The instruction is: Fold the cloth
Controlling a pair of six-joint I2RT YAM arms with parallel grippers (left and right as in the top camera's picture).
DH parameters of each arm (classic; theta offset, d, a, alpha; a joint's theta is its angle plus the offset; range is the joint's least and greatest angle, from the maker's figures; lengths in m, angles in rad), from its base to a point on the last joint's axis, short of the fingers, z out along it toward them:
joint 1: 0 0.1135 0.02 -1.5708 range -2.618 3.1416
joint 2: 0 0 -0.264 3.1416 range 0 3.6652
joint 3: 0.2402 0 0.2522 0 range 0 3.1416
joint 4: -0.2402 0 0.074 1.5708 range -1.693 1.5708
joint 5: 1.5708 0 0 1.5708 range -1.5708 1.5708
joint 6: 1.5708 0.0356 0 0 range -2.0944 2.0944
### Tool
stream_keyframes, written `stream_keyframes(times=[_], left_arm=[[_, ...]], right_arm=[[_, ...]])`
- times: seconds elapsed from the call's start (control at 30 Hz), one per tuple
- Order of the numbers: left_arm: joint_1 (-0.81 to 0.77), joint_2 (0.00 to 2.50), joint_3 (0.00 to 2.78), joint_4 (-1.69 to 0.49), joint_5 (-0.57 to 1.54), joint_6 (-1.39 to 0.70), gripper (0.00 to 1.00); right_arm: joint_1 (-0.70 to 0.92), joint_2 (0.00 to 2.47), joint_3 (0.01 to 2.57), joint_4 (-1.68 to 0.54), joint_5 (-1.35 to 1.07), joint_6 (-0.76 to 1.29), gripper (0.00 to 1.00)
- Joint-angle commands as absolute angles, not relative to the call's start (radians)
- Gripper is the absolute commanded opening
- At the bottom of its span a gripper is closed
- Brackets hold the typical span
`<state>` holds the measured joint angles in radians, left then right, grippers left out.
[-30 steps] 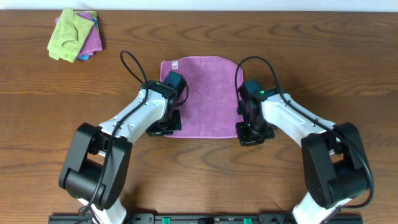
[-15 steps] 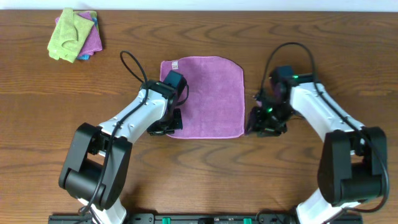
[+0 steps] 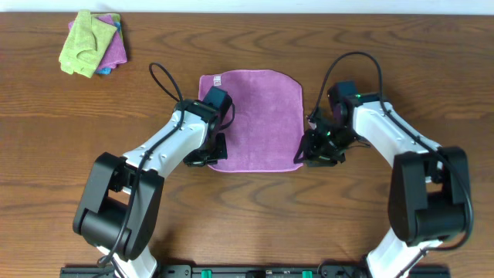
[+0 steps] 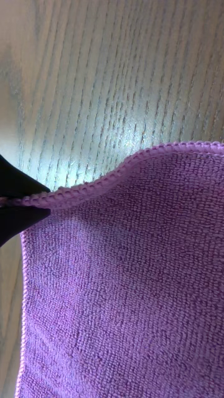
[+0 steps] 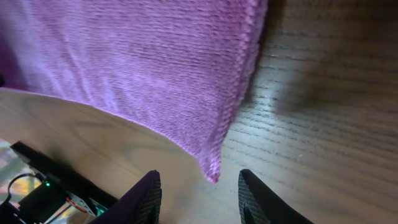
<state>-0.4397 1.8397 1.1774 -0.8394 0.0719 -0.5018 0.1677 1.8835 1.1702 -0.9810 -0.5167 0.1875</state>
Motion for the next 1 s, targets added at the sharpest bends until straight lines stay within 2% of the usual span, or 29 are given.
stream_keyframes(times=[0.0, 0.33, 0.37, 0.47, 0.5, 0.73, 0.97], left_arm=[[-0.439, 1.831, 1.171, -0.842, 0.071, -0.521, 0.06], [-0.439, 1.831, 1.171, -0.844, 0.071, -0.520, 0.06], [-0.439, 1.831, 1.171, -0.844, 0.071, -0.521, 0.06], [-0.439, 1.831, 1.171, -0.843, 0.071, -0.521, 0.06], [-0.439, 1.831, 1.172, -0.842, 0.071, -0.520, 0.06], [-0.439, 1.830, 1.173, -0.828, 0.071, -0.500, 0.06], [-0.435, 1.782, 1.224, -0.799, 0.070, -0.465, 0.06]], right_arm=[[0.177, 1.929, 1.168, -0.980, -0.513, 0.206, 0.39], [0.178, 1.960, 1.169, -0.934, -0.502, 0.232, 0.32], [0.178, 1.960, 1.169, -0.932, -0.503, 0.233, 0.29], [0.178, 1.960, 1.169, -0.926, -0.505, 0.243, 0.06], [0.178, 1.960, 1.169, -0.926, -0.505, 0.243, 0.02], [0.178, 1.949, 1.176, -0.938, -0.556, 0.237, 0.01], [0.178, 1.827, 1.266, -0.960, -0.550, 0.231, 0.01]])
